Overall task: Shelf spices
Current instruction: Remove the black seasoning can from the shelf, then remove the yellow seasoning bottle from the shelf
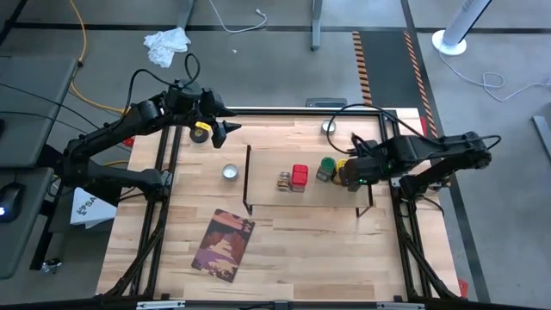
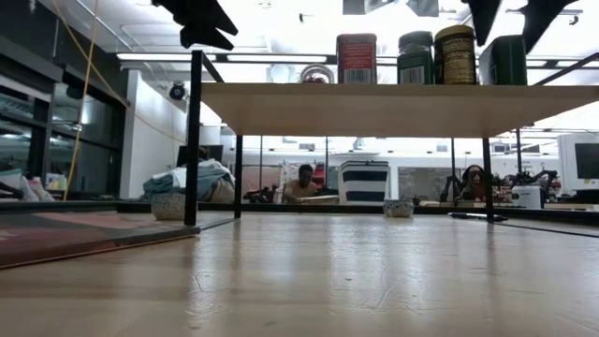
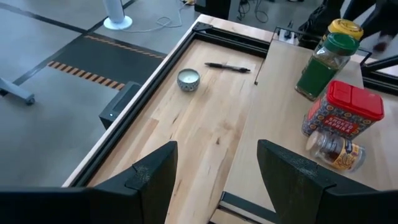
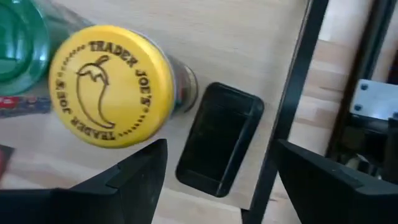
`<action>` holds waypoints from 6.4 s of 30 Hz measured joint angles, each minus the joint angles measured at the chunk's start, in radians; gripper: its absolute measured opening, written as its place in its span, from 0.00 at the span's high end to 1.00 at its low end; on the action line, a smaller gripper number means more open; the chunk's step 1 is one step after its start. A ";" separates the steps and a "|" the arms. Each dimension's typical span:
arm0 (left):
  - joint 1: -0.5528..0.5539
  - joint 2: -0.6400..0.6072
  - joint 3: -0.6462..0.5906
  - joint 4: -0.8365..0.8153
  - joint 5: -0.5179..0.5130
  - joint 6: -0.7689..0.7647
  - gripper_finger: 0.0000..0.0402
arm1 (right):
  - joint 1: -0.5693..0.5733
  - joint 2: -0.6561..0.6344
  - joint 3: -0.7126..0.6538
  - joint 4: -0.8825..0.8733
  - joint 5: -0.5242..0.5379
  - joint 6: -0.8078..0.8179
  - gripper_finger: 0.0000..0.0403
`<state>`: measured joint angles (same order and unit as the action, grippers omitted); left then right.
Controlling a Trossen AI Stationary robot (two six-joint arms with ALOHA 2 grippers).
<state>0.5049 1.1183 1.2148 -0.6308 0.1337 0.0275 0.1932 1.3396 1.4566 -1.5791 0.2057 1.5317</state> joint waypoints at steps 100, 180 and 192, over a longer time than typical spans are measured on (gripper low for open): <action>-0.002 0.002 0.000 -0.098 -0.094 -0.244 0.45 | -0.051 0.143 0.364 0.007 0.176 -0.704 0.27; -0.002 0.002 0.000 -0.127 -0.106 -0.181 0.45 | 0.594 0.156 0.103 0.010 -0.185 0.270 0.49; -0.002 0.002 0.000 -0.127 -0.116 -0.193 0.45 | 0.780 0.160 -0.288 0.244 -0.240 0.741 0.46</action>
<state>0.5026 1.1202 1.2152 -0.7582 0.0181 -0.1659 0.9727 1.4998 1.1689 -1.3351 -0.0342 2.2723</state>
